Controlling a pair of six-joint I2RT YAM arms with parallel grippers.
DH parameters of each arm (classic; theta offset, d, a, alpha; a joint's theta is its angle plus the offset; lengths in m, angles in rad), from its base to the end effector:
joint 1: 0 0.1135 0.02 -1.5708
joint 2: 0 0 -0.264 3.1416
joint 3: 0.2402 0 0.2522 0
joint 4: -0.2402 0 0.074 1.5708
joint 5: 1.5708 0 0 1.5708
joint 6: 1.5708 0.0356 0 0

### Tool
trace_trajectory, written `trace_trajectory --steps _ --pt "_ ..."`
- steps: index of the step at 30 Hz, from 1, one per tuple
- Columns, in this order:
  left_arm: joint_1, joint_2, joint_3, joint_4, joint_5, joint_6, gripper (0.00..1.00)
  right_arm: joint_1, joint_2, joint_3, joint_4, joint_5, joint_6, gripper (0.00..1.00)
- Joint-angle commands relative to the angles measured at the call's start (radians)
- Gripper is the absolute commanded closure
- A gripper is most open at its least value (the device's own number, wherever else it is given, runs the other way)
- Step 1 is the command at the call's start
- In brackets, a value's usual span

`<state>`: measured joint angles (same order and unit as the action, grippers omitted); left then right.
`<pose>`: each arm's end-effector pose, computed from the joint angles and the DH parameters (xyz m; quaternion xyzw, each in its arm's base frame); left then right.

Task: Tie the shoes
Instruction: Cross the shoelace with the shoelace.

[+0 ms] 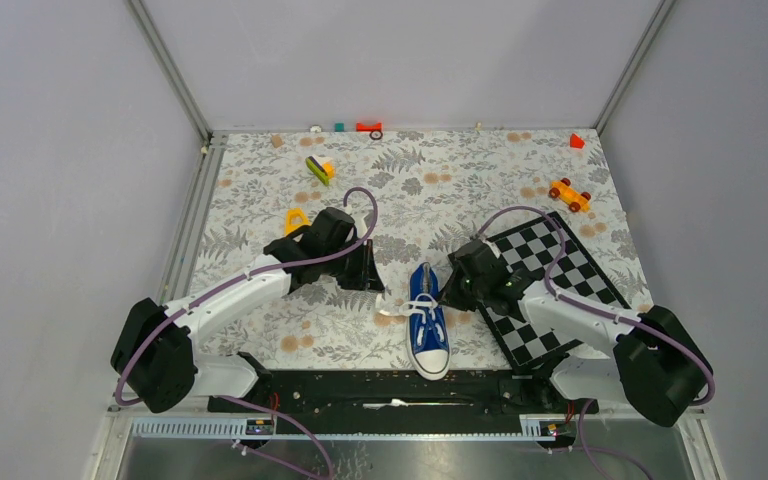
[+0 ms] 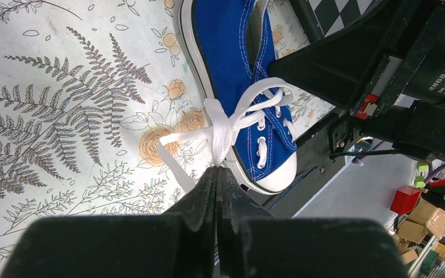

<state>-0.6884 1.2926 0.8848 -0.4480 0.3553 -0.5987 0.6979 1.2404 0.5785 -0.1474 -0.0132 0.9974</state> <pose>0.1980 -0.1789 0.2442 0.1031 0.9183 -0.3391 0.1762 0.1836 0.1546 0.1807 0.1361 0.9183 0.2827 0.2413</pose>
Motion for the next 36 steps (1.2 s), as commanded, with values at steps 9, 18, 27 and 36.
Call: trace_trajectory --steps 9,18,27,36 --pt "-0.005 -0.028 0.047 -0.003 -0.041 0.029 1.00 -0.005 -0.196 0.054 -0.152 0.239 -0.062 1.00" --pt "-0.004 -0.038 0.049 -0.016 -0.066 0.028 1.00 -0.005 -0.228 0.091 -0.192 0.225 -0.095 1.00" --pt "-0.005 -0.058 0.039 -0.017 -0.062 0.017 1.00 -0.007 -0.122 0.077 -0.114 0.150 -0.084 0.90" --pt "-0.005 -0.076 0.025 -0.015 -0.054 0.013 1.00 -0.007 -0.119 0.063 -0.089 0.180 -0.068 1.00"
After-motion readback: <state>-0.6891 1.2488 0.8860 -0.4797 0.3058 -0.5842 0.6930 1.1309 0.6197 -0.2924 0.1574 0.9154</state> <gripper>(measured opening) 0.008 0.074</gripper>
